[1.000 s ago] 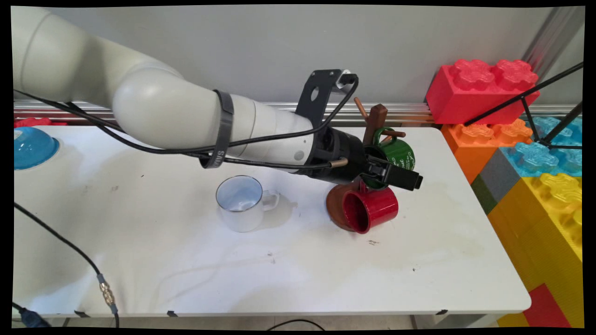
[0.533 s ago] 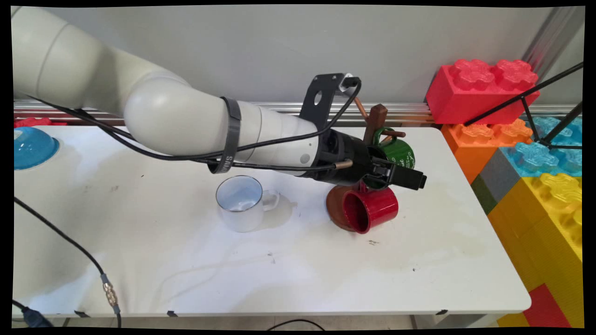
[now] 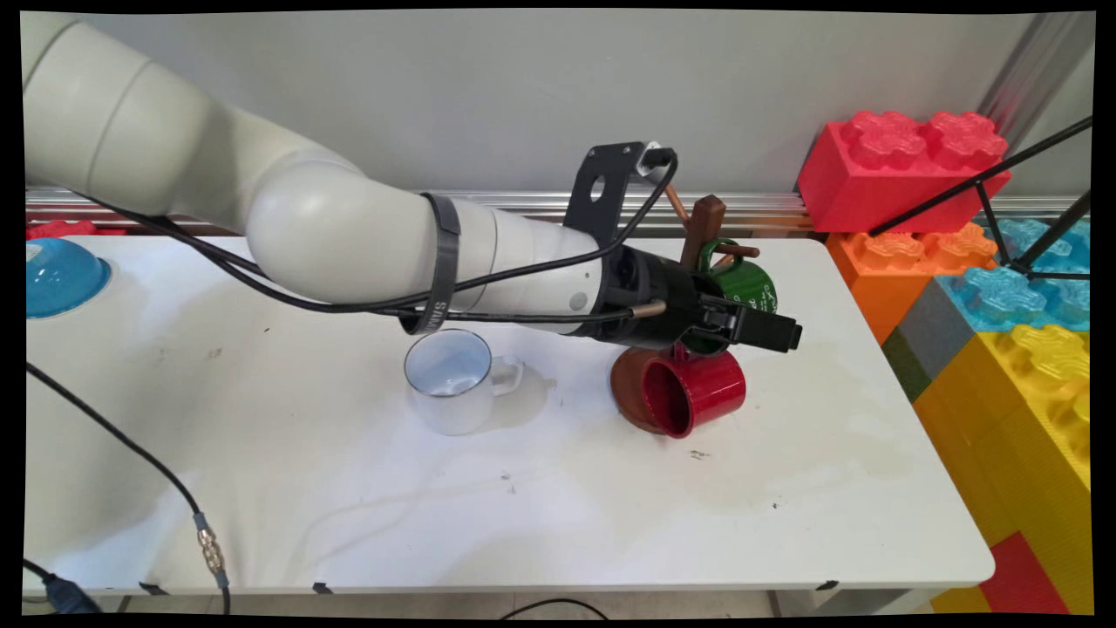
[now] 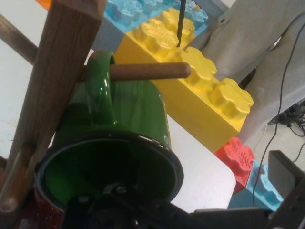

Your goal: Pick up the green mug from the rack

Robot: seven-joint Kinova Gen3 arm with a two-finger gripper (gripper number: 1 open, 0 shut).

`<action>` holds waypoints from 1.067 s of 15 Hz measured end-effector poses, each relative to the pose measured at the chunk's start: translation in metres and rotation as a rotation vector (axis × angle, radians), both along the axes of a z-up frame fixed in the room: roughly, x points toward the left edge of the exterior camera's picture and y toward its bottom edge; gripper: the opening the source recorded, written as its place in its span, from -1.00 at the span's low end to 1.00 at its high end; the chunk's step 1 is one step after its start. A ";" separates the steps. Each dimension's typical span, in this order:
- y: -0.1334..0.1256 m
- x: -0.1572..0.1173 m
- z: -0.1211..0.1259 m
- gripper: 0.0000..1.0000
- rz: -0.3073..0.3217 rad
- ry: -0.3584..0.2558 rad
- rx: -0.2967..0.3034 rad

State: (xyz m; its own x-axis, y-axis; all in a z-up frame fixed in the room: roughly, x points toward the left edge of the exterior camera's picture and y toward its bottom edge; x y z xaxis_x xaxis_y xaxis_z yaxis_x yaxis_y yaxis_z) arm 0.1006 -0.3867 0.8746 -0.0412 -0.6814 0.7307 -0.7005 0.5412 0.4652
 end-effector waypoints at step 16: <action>-0.002 -0.003 -0.005 -1.00 0.032 0.018 0.000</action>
